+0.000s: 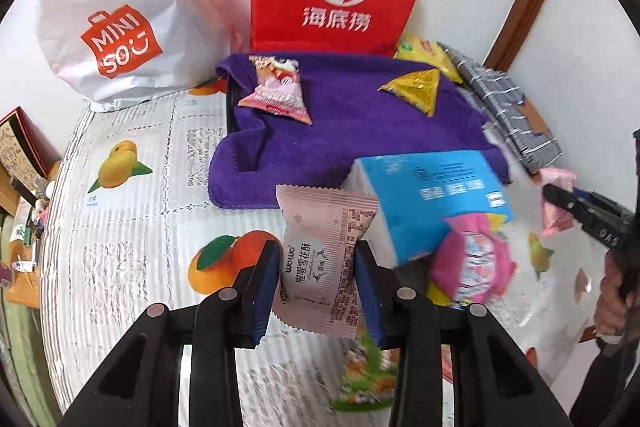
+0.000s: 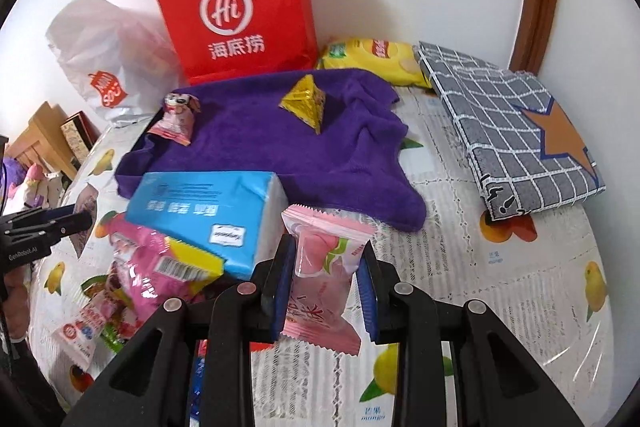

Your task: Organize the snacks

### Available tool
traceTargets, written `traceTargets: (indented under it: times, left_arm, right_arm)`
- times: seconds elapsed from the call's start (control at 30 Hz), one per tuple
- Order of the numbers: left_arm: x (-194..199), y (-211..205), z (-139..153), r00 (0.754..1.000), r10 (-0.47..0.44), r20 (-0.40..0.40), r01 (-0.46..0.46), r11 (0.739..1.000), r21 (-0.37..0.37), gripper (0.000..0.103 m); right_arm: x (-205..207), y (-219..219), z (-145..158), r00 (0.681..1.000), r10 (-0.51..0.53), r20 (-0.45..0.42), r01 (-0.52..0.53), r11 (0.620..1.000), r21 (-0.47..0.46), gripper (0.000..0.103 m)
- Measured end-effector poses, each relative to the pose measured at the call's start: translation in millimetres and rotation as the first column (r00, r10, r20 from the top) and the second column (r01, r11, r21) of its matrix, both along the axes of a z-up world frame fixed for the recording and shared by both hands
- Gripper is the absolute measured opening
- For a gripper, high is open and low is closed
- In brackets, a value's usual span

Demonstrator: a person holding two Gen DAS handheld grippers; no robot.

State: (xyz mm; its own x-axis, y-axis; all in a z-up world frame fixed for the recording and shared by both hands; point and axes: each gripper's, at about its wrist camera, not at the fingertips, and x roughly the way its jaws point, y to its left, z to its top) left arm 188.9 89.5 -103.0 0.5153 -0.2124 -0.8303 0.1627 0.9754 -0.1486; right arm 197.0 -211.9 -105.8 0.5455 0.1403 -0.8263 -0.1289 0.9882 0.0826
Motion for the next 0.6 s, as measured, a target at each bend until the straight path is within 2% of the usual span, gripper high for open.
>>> traceTargets:
  times: [0.43,0.6]
  left_arm:
    - [-28,-35,39,0.997,-0.05,0.053,0.053,0.997,-0.053,0.036]
    - [-33,-49,49,0.995,-0.067,0.074,0.07,0.996,-0.049,0.036]
  right_arm:
    - [-27,20,34,0.995,0.066,0.071,-0.068,0.997,0.021,0.03]
    - [-32,23,46,0.992,0.08,0.1,-0.084,0.996,0.034,0.03]
